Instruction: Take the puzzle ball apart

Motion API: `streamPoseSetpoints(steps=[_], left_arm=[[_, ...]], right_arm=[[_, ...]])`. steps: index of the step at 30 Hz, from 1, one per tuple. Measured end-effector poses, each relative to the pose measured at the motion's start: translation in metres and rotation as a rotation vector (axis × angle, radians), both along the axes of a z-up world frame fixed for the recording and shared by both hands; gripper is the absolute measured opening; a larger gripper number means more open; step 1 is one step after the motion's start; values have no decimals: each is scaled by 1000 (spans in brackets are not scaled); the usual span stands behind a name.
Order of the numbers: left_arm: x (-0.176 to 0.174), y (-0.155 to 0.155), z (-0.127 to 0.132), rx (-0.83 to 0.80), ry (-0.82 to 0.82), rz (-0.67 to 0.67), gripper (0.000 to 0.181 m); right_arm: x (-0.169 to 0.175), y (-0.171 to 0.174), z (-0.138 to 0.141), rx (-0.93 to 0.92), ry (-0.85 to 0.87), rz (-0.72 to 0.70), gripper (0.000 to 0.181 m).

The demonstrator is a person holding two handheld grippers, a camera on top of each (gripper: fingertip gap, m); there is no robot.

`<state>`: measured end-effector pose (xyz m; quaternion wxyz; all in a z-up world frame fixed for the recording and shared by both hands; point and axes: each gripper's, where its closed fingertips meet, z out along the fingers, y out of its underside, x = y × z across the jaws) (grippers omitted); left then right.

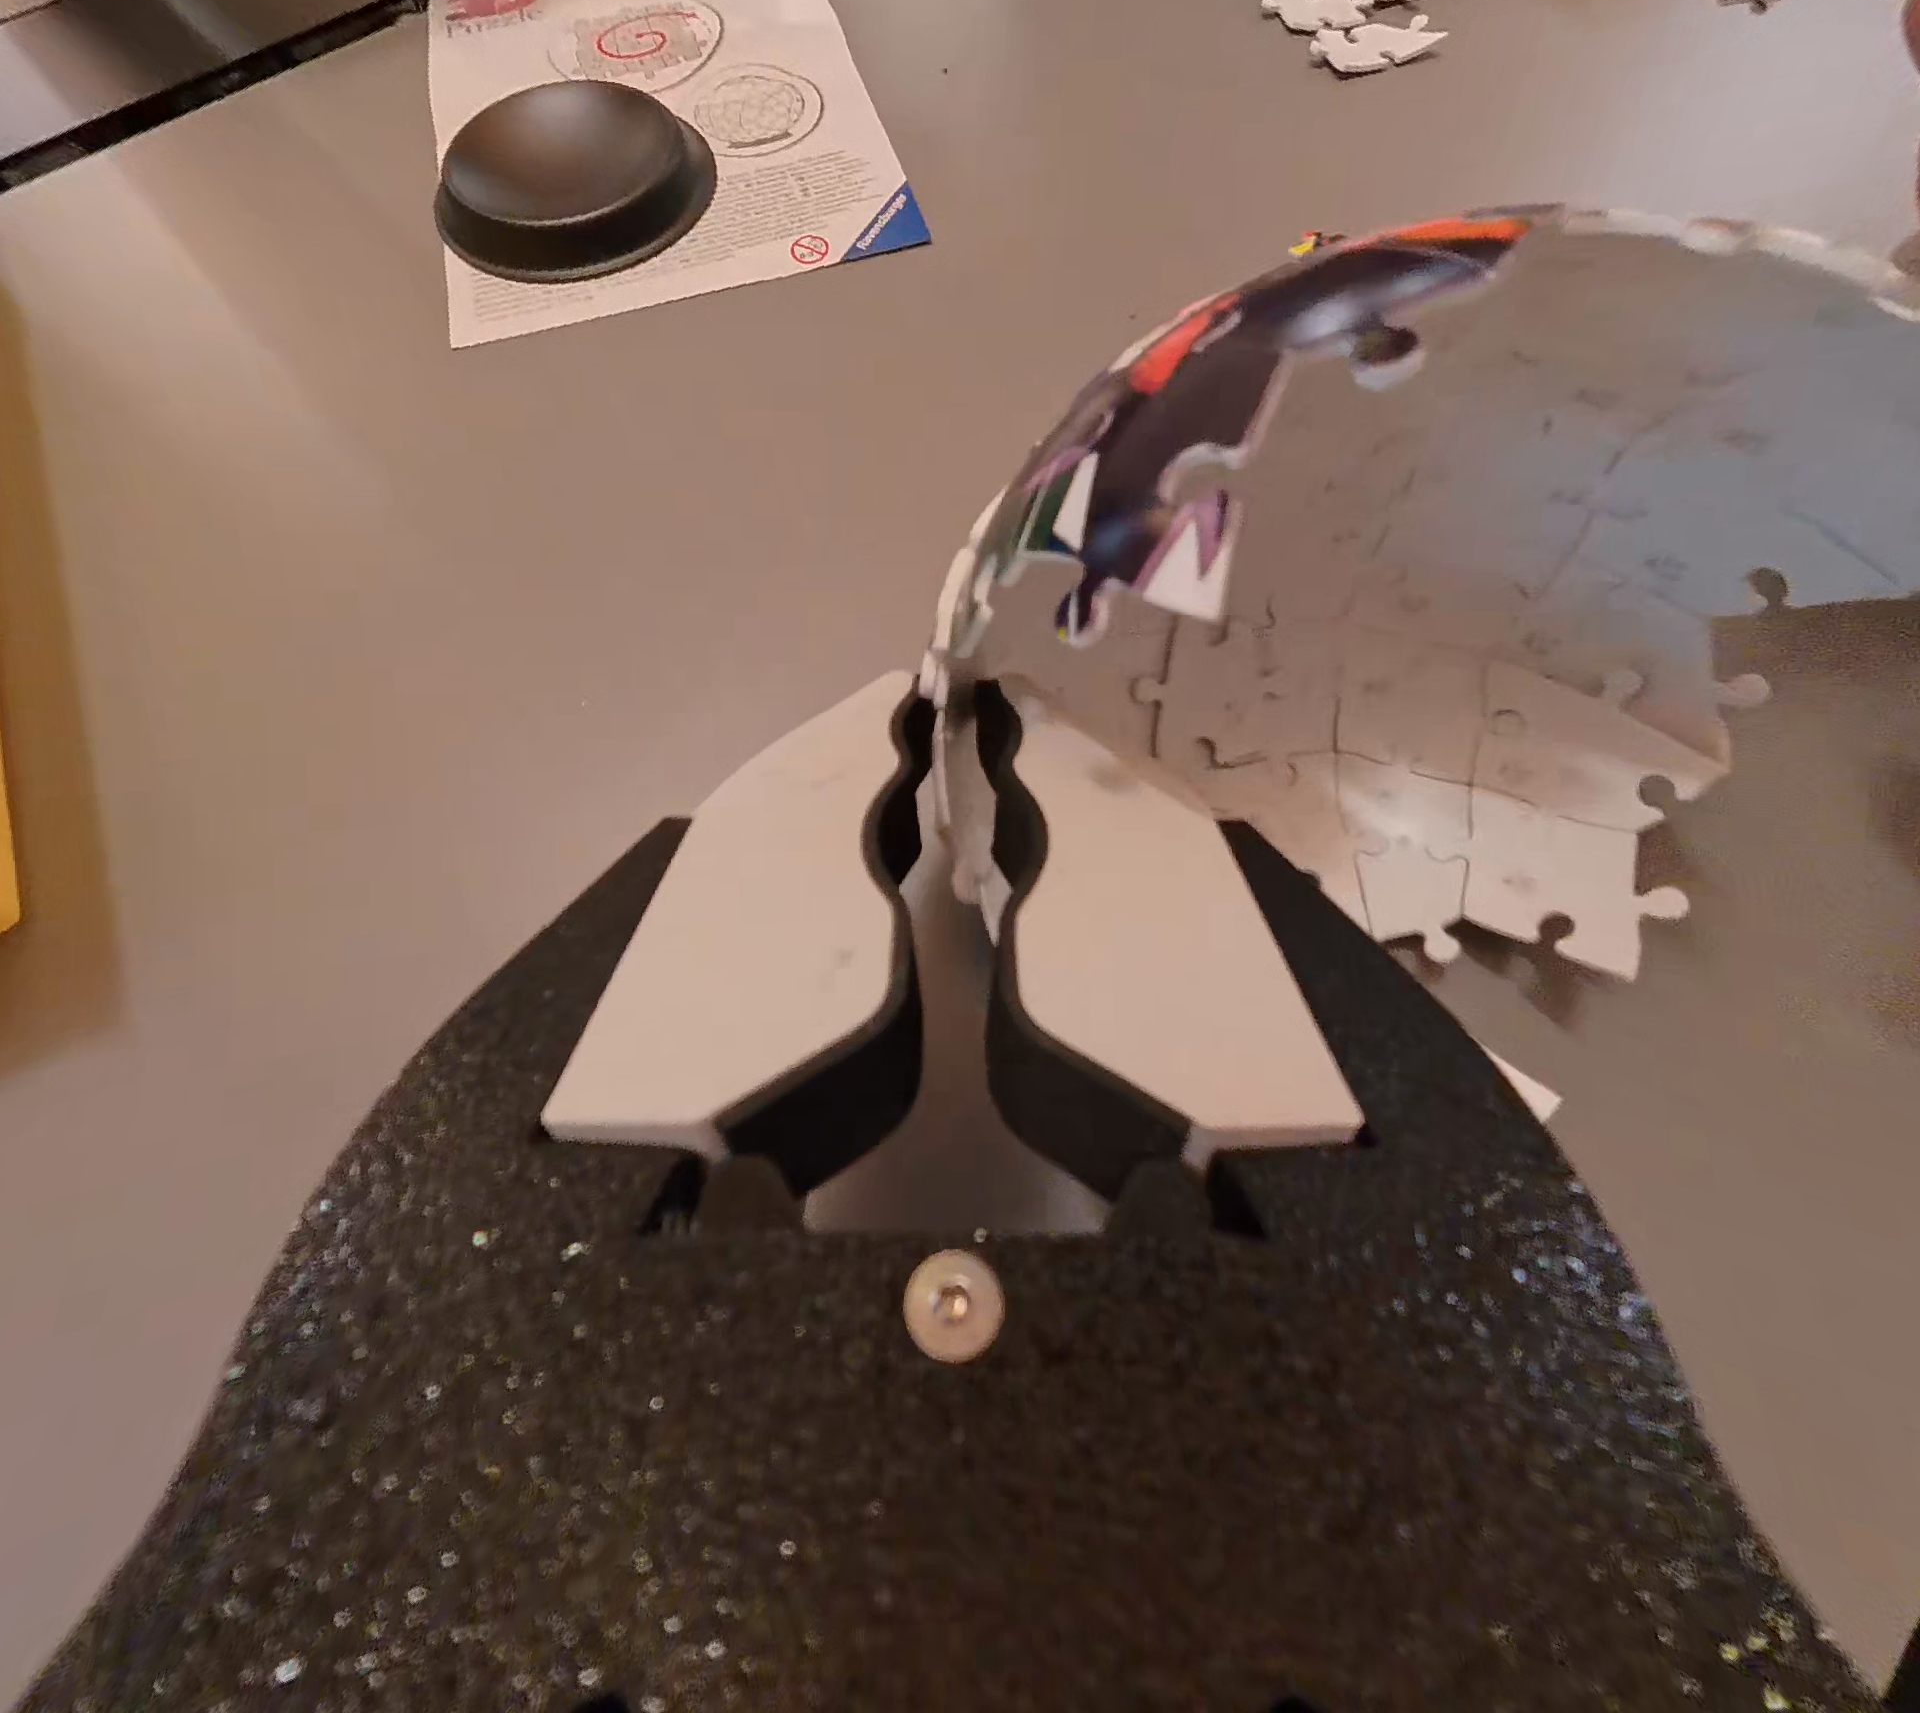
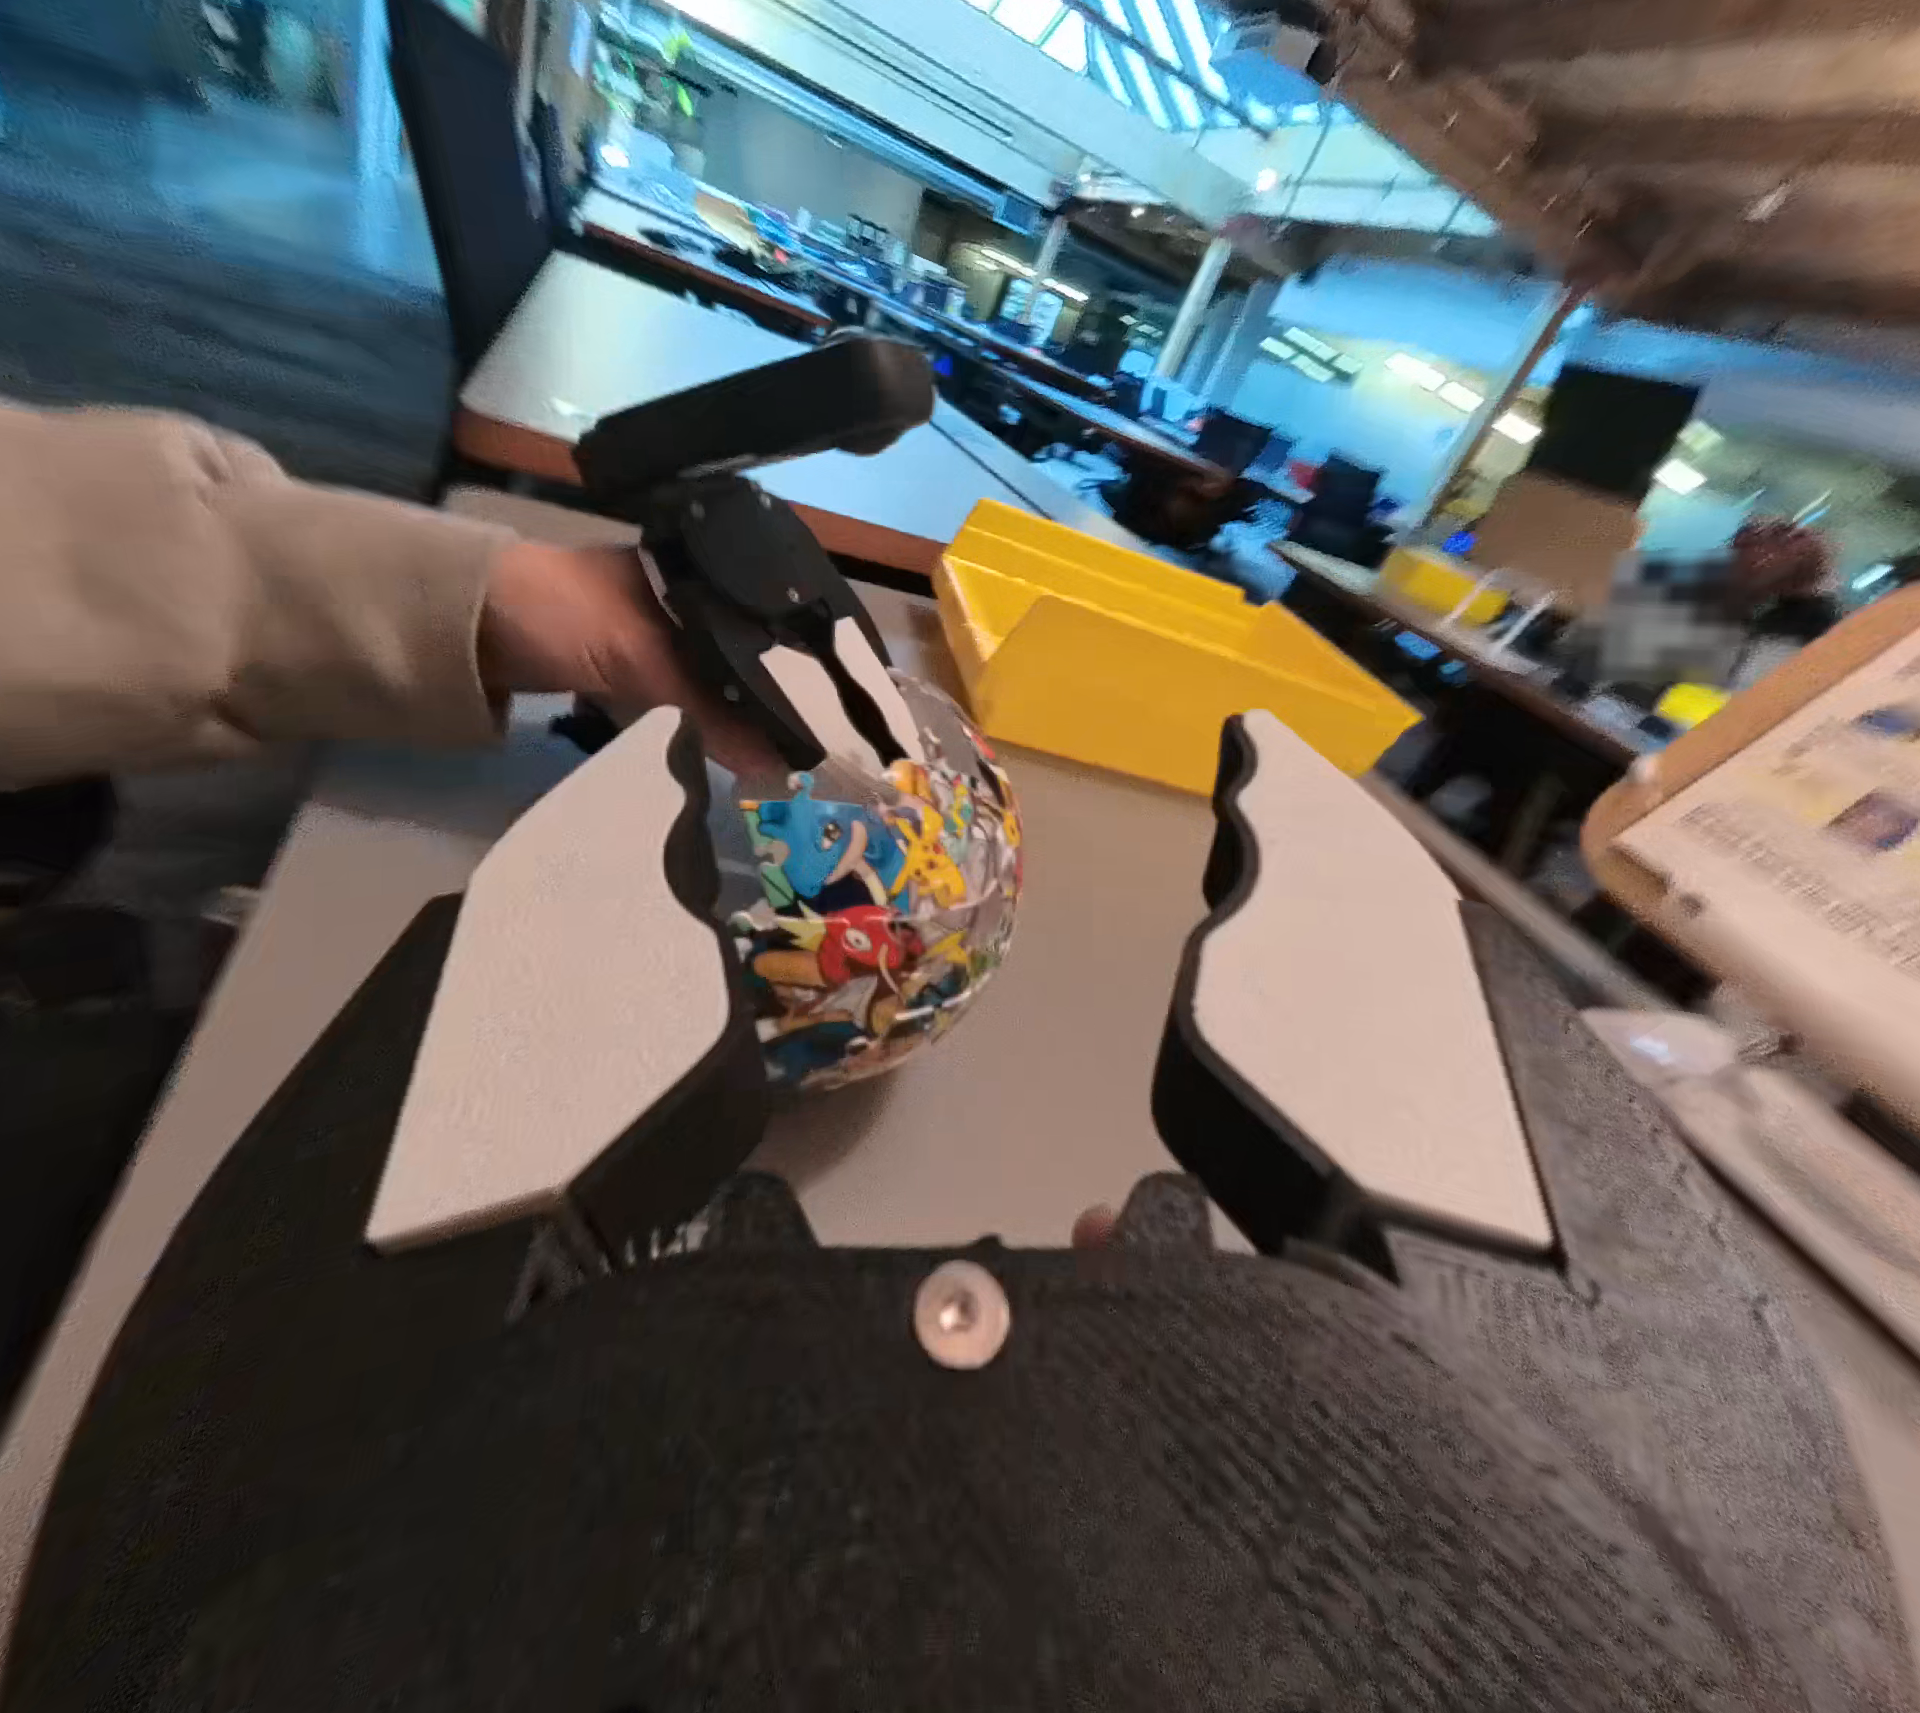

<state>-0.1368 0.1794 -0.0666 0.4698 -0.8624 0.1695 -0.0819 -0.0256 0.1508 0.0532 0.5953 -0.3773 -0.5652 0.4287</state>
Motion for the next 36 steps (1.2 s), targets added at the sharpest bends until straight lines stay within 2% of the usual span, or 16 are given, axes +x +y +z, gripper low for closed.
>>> streamPoseSetpoints(steps=[3,6,10,12,16,18,22,26,29,36], left_arm=[[-1,0,0,15,-2,27,8],[0,0,2,51,24,42,8],[1,2,3,76,61,49,9],[2,3,5,103,68,34,9],[2,5,7,138,84,6,9],[3,6,9,164,104,-13,9],[5,7,12,197,127,-41,9],[4,9,10,196,153,-51,10],[4,9,11,208,159,-61,11],[5,9,16,231,146,-53,12]], right_arm=[[3,24,-11,-129,-80,18,105],[-13,12,-46,-181,-204,180,110],[-33,-10,-73,3,-270,325,112],[-38,-15,-76,38,-299,383,113],[-41,-2,-72,20,-325,431,115],[-41,0,-74,69,-363,451,122],[-36,-14,-81,142,-419,554,122],[-38,-17,-91,269,-470,545,134],[-41,-15,-91,327,-460,532,129],[-52,-7,-82,495,-340,395,124]])
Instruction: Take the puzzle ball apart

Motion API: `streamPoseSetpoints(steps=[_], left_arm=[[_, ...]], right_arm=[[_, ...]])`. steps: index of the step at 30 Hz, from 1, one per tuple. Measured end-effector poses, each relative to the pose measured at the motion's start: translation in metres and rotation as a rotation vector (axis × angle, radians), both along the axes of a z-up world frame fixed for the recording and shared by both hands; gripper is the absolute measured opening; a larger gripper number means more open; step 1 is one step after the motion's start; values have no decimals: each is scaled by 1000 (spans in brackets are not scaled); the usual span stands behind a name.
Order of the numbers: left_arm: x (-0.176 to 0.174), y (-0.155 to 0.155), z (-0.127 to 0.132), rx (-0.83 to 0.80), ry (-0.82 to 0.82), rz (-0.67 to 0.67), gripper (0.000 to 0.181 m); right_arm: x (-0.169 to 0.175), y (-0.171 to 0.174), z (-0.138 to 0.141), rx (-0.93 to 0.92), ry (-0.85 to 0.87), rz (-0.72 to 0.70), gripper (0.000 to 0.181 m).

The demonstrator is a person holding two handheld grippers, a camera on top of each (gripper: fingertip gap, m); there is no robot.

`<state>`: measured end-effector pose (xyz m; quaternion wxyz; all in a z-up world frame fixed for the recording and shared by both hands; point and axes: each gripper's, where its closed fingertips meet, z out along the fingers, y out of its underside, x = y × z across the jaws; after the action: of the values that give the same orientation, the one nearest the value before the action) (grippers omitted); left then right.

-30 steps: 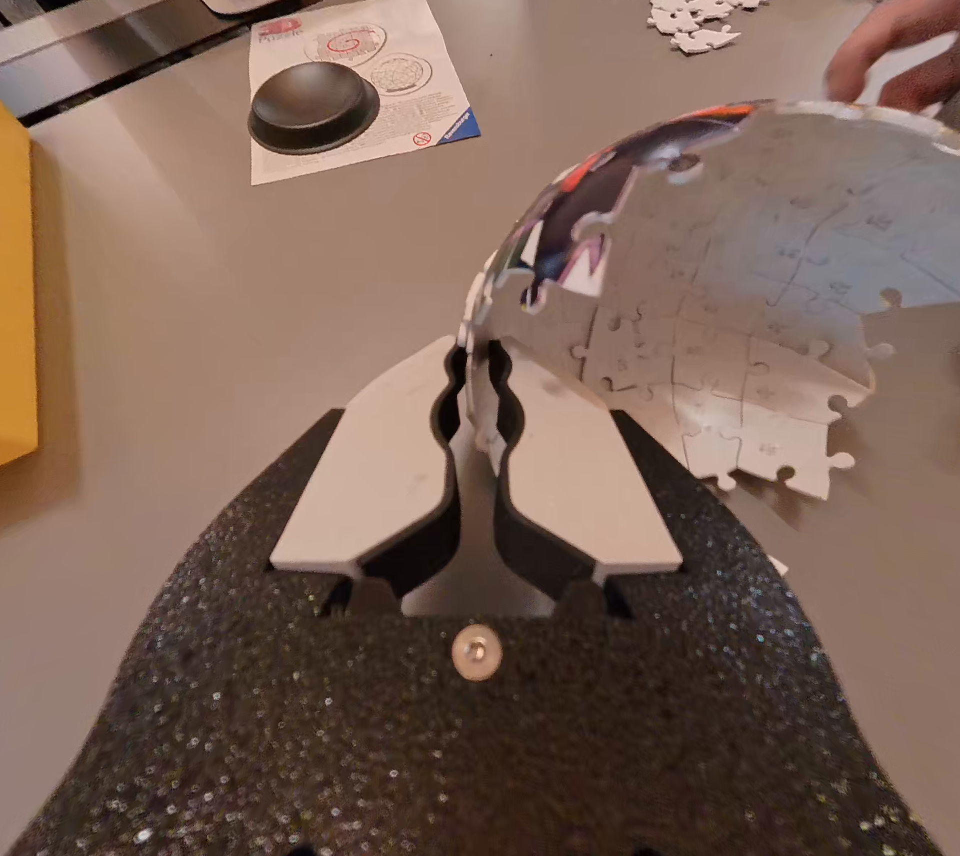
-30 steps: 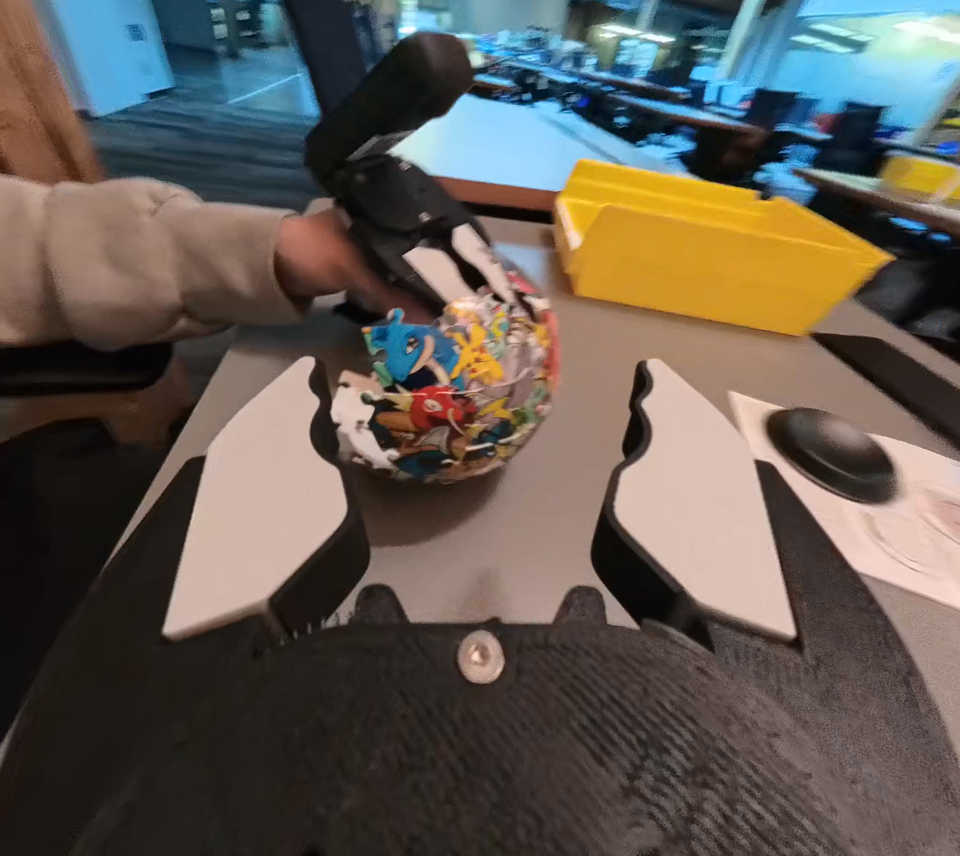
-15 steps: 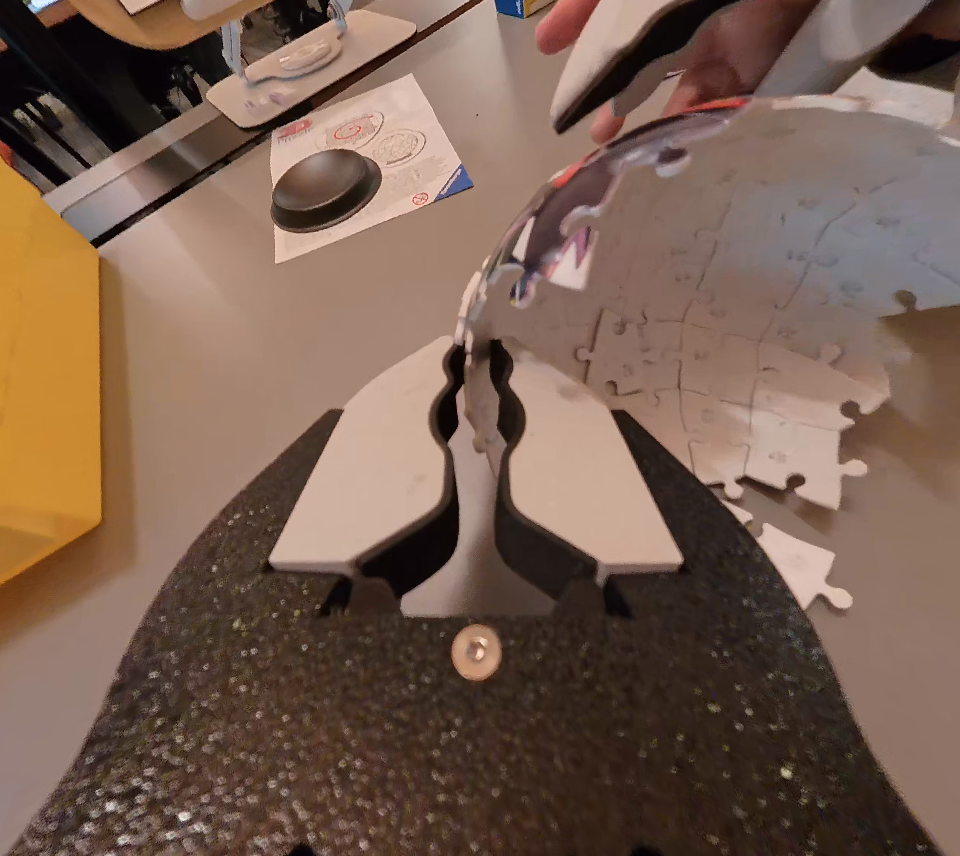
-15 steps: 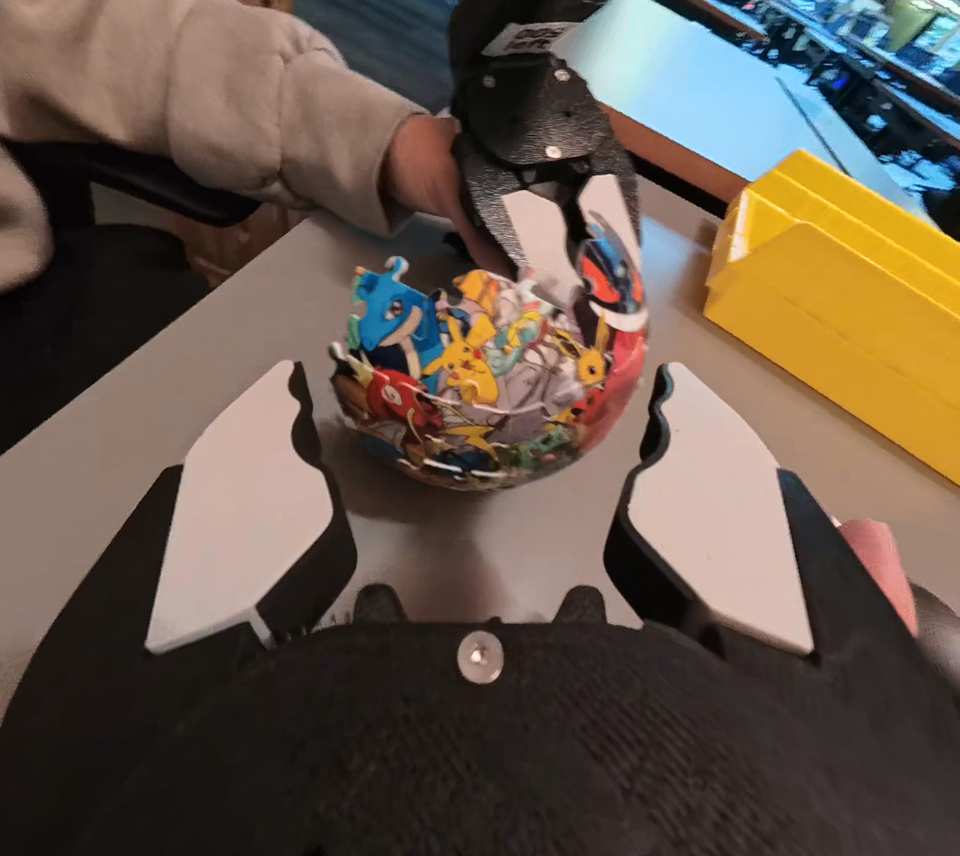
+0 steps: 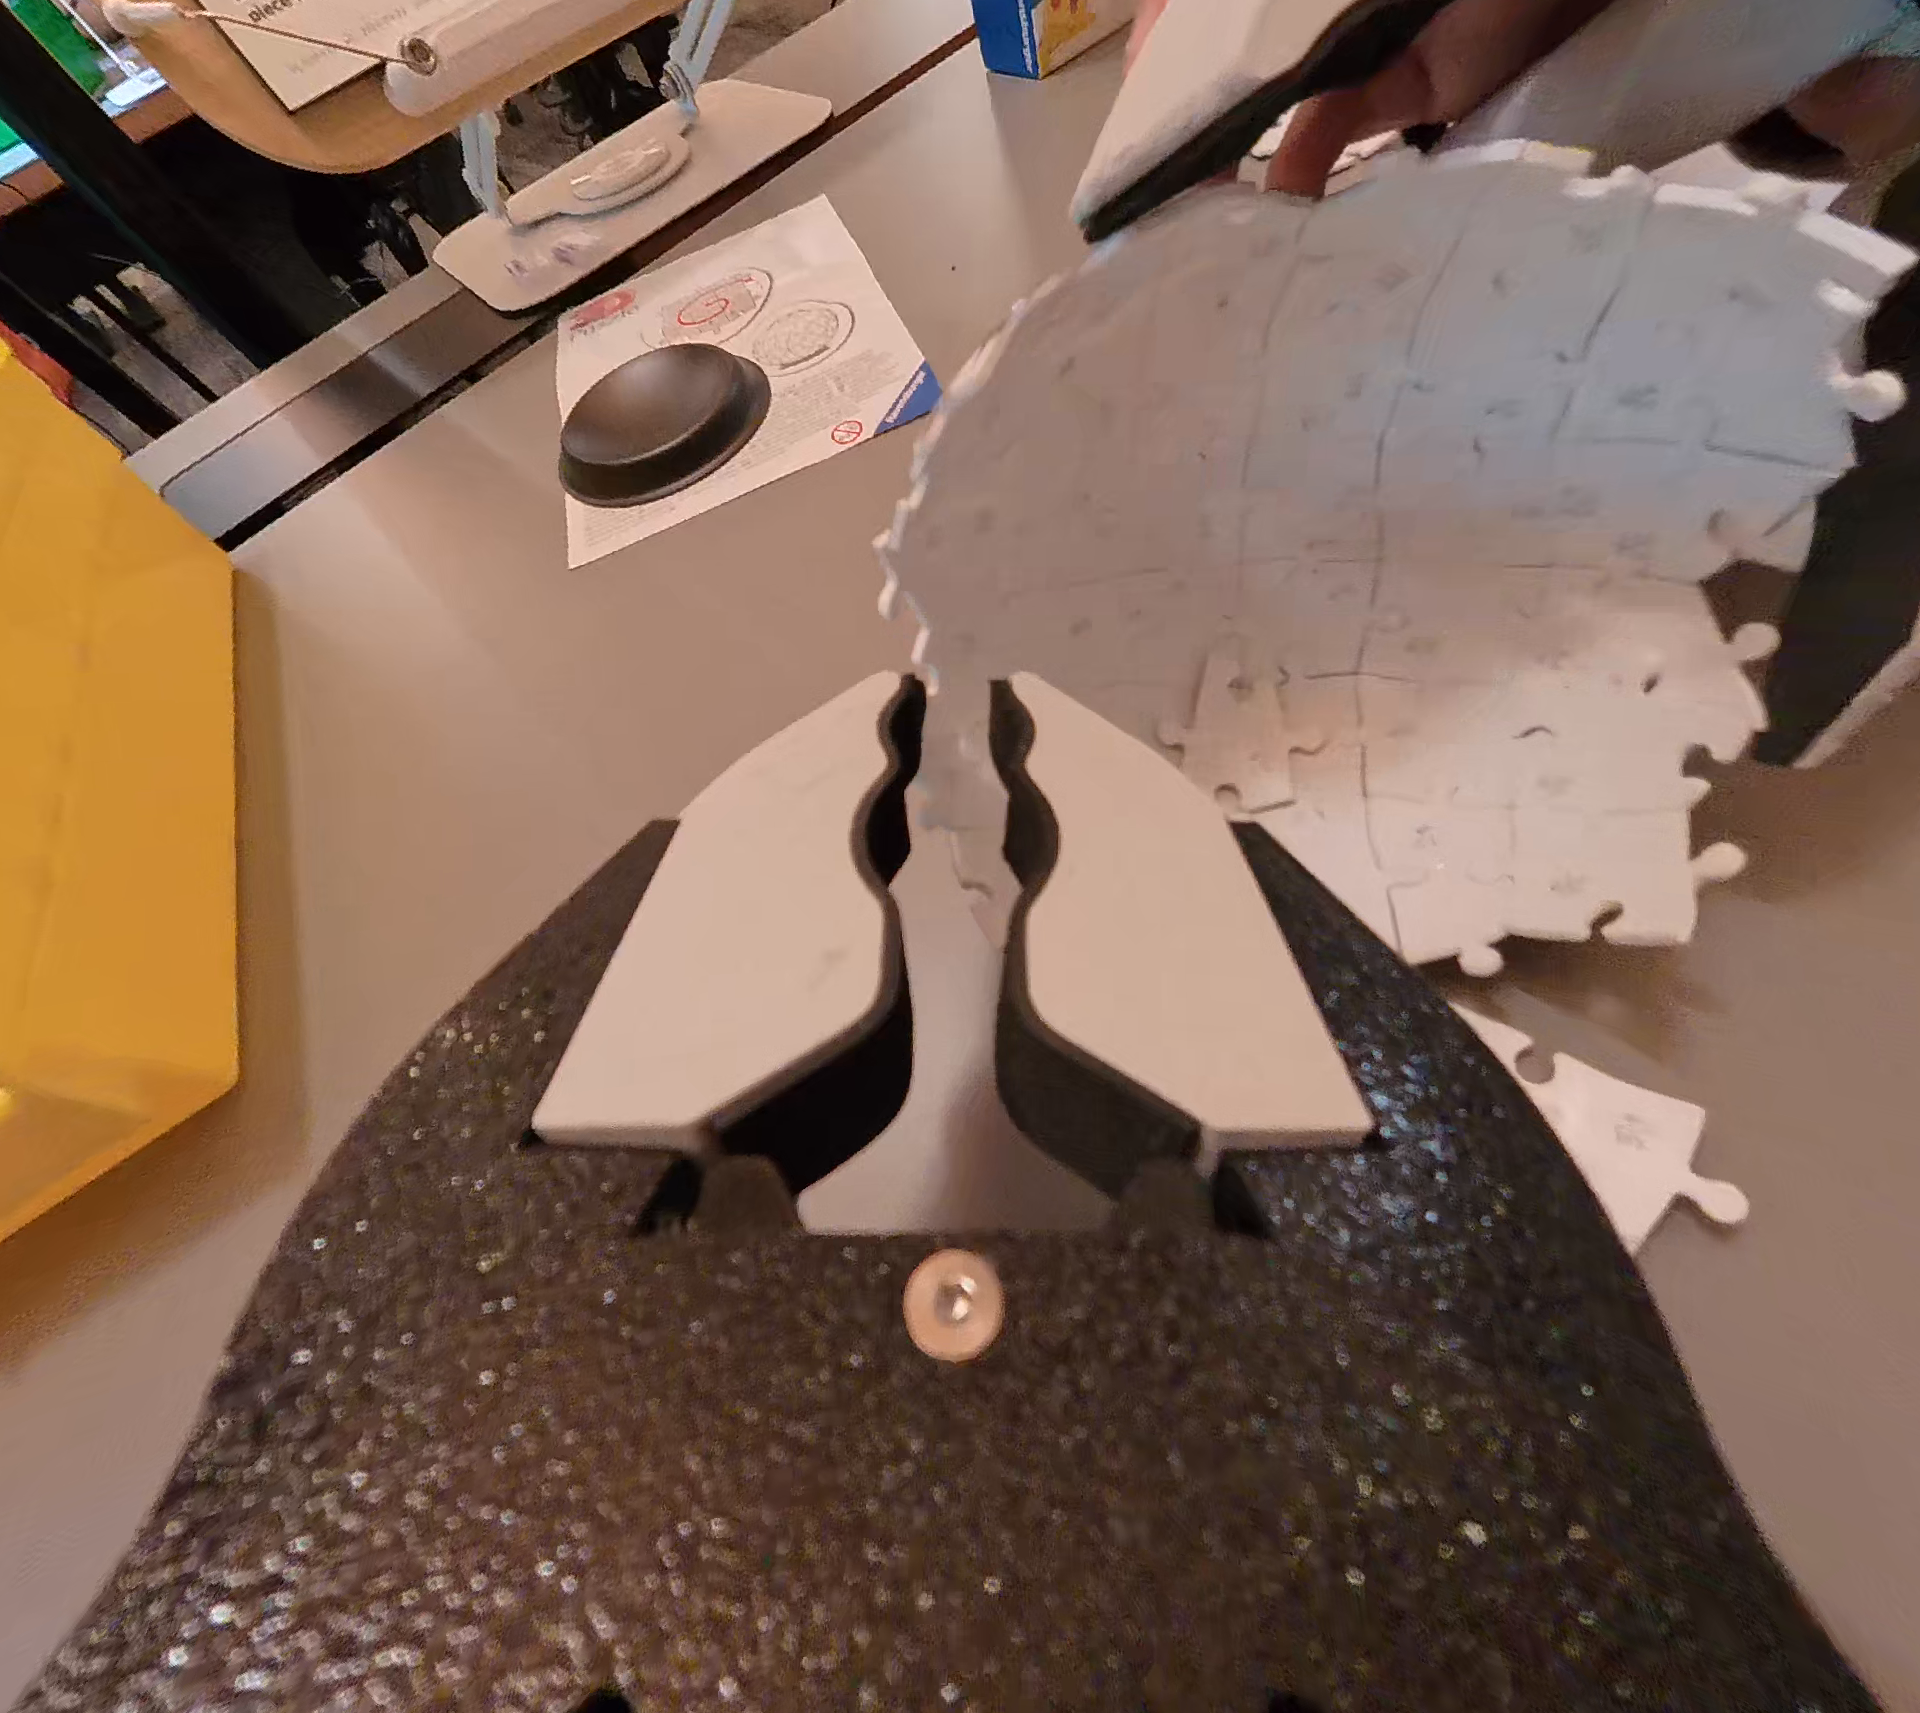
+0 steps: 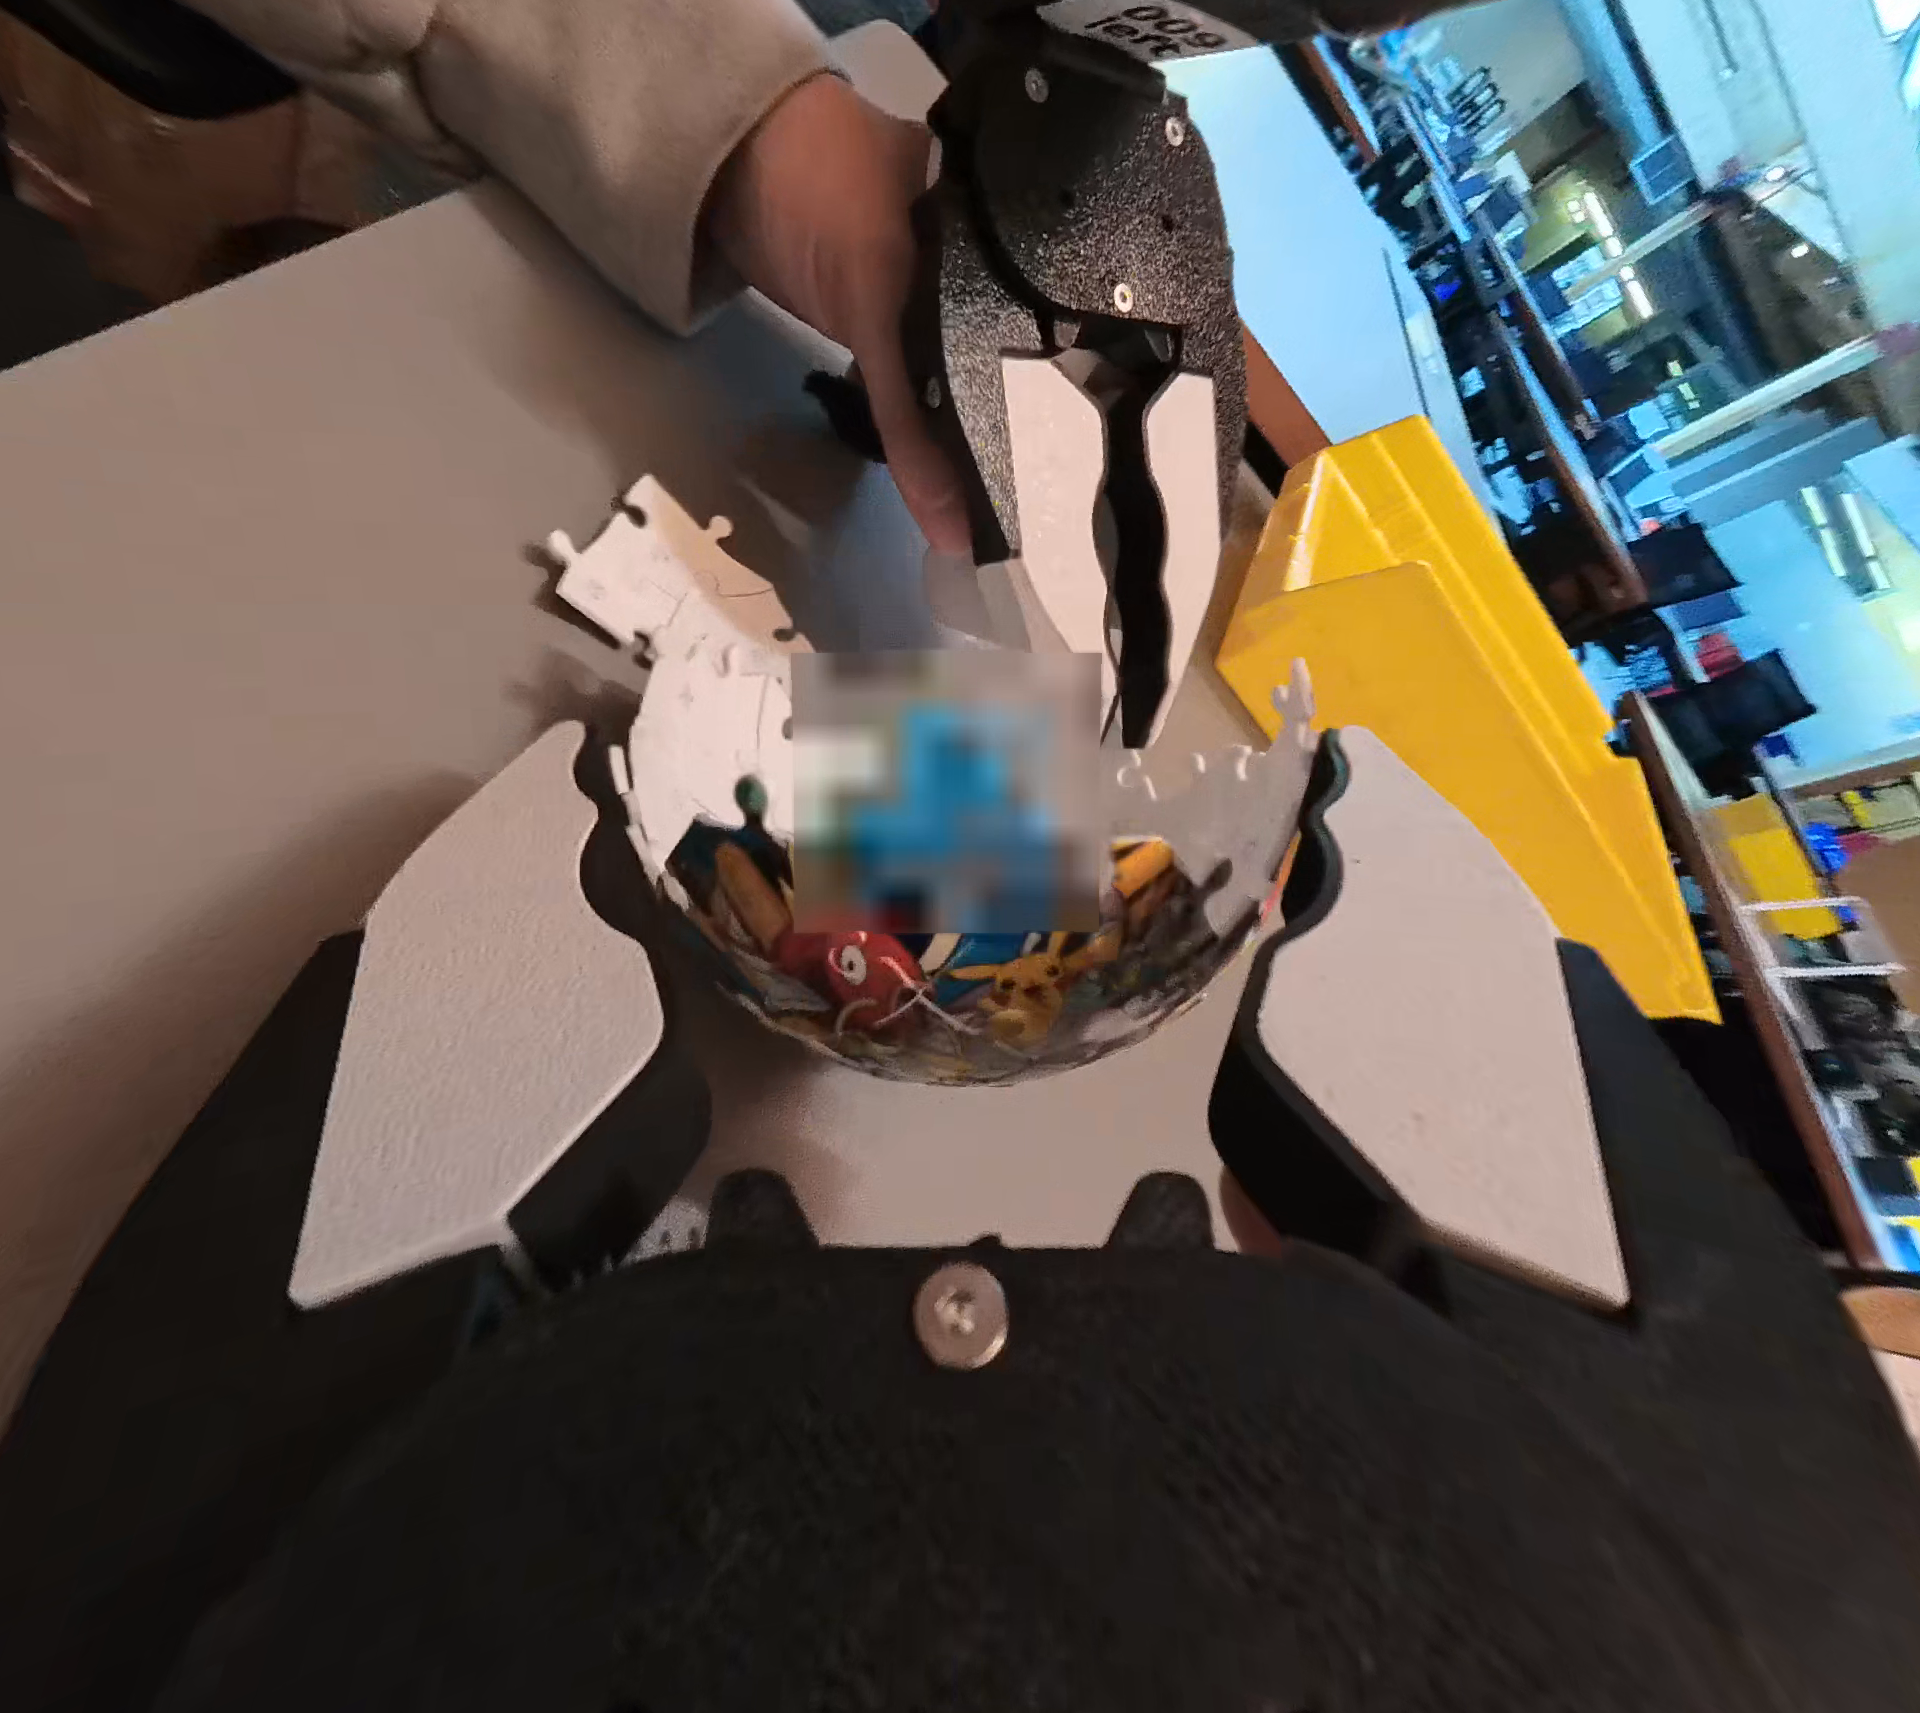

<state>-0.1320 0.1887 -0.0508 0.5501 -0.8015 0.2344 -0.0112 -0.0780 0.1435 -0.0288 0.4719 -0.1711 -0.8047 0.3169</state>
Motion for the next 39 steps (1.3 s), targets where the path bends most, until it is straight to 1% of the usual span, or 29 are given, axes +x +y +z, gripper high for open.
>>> streamPoseSetpoints(steps=[2,6,11,13,15,16,19,21,24,28,32,34,35,37,38,39], left_arm=[[-1,0,0,0,13,5,13],[4,-2,0,-9,56,-18,9],[3,-4,-6,-40,126,-21,8],[4,-5,-7,-48,115,-23,11],[5,-8,-4,-45,86,-36,14],[4,-9,-1,-41,71,-38,17],[1,-18,4,-62,24,-41,23],[-2,-22,1,-103,8,-35,26],[-3,-26,-5,-142,8,-33,29],[-13,-24,-17,-225,-5,53,32],[-17,-17,-20,-253,-60,123,36],[-21,-15,-21,-263,-54,166,32],[-24,-14,-22,-265,-51,192,36],[-27,-17,-34,-337,-39,221,35],[-26,-19,-38,-363,-46,223,36],[-26,-19,-40,-378,-54,228,35]], right_arm=[[-1,-4,0,17,15,-2,123],[0,-12,-2,107,41,-6,123],[-4,-11,-3,101,58,-47,125],[-4,-13,-4,130,71,-43,124],[-2,-17,-6,157,67,-28,106],[-2,-17,-7,174,74,-37,104],[-3,-14,-12,177,56,-48,110],[-4,-14,-10,164,75,-46,100],[-5,-14,-7,179,103,-56,100],[-5,-12,-7,167,104,-61,102],[-5,-12,-4,133,115,-61,101],[-5,-11,-4,130,113,-64,100],[-5,-11,-4,126,115,-62,99],[-4,-12,-1,92,124,-59,101],[-3,-13,3,58,133,-52,99],[-2,-13,8,21,143,-51,100]])
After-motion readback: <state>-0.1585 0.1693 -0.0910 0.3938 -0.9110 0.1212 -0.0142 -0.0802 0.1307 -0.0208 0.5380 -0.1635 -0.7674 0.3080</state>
